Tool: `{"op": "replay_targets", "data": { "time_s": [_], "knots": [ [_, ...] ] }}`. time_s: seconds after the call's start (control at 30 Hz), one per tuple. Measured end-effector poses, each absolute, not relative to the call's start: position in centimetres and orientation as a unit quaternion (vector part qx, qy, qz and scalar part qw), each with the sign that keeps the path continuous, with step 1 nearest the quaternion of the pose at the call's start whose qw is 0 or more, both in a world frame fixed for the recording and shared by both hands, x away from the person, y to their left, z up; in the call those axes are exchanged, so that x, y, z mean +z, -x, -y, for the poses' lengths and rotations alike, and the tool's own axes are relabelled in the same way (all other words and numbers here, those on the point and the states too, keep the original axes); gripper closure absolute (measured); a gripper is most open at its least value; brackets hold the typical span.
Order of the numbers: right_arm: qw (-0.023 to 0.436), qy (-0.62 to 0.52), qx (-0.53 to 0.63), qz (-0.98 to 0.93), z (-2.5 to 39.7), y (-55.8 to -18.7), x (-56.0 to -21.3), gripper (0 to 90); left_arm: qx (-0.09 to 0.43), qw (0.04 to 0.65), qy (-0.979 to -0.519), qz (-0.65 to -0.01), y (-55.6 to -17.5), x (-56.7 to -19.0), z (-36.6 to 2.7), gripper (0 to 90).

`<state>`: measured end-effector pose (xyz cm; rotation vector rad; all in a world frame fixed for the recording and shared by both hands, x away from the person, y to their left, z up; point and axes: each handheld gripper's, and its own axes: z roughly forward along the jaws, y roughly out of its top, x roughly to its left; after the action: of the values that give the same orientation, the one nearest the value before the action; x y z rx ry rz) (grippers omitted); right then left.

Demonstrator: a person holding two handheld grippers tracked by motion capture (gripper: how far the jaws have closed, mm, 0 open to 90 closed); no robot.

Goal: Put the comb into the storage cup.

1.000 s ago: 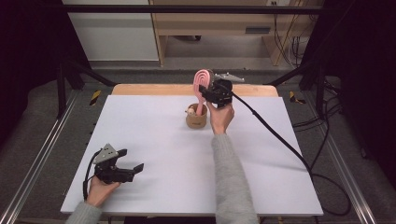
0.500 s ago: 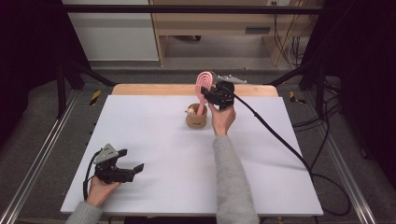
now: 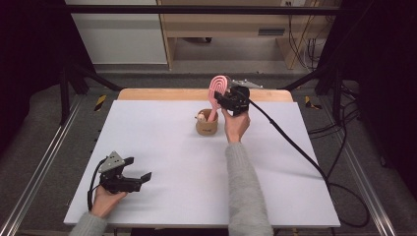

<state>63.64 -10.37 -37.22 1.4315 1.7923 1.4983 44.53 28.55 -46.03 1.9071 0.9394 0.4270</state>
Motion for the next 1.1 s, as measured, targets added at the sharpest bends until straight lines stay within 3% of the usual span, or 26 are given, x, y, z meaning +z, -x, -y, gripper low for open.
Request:
{"op": "replay_targets", "data": {
  "time_s": [0.9, 1.1],
  "knots": [
    [0.204, -0.526, 0.525, -0.638, 12.0, -63.7, -37.6, 59.0, 0.174, 0.465, -0.779, -0.383, -44.6, -46.1, -28.5, 4.4],
    [0.212, -0.522, 0.516, -0.645, 12.0, -63.7, -37.7, 48.3, 0.174, 0.465, -0.779, -0.382, -44.6, -46.1, -28.5, 4.4]
  ]
}}
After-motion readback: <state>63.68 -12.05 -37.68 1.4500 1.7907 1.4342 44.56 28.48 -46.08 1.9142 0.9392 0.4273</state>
